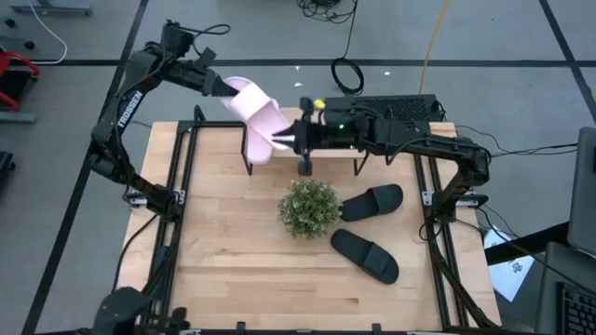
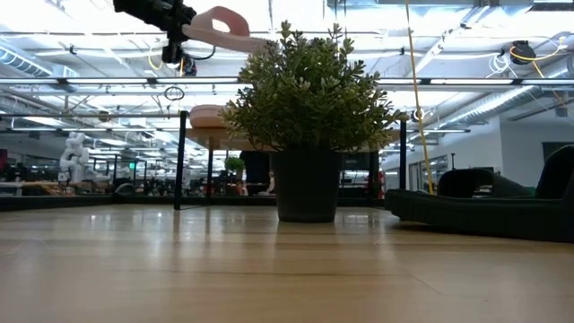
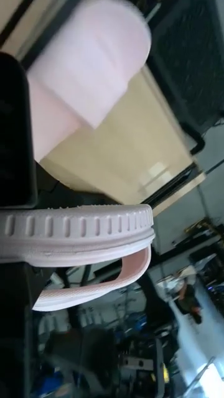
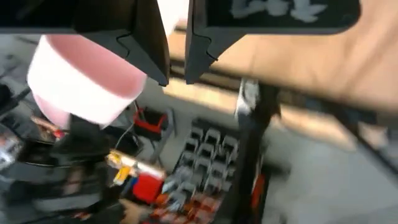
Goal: Pick and place slides into the shelf
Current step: Put the pink slipper on the shelf
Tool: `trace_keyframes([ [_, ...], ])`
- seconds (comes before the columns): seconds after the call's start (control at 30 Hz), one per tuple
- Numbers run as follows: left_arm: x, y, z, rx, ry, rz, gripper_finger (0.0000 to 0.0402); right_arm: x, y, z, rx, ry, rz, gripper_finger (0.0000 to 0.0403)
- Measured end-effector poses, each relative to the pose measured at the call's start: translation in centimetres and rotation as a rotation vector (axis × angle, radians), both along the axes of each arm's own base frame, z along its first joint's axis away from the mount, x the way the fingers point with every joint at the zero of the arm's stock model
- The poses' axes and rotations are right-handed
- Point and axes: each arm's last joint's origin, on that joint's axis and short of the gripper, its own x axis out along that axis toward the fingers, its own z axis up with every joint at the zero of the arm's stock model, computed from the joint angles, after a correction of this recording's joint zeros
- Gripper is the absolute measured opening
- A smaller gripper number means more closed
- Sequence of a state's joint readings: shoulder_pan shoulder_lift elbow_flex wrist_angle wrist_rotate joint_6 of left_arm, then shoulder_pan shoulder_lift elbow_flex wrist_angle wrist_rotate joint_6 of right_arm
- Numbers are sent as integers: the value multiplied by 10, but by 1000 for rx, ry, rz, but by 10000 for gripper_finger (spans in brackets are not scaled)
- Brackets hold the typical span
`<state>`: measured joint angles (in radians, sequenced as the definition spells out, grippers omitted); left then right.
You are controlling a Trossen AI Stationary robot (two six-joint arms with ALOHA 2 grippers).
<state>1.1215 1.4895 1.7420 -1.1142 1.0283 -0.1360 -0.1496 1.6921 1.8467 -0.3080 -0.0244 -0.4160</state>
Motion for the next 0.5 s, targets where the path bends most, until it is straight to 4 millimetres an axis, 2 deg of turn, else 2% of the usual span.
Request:
trace_keyframes([
  [0.1,11,-8,0,-8,4,-48,19,-1,8,-7,-224,115,-47,43],
  [0.27,23,-15,0,-23,11,-83,18,-1,21,-4,-519,197,-220,43],
  [0.5,31,-19,0,-43,22,-80,18,1,41,-1,-729,226,-202,54],
])
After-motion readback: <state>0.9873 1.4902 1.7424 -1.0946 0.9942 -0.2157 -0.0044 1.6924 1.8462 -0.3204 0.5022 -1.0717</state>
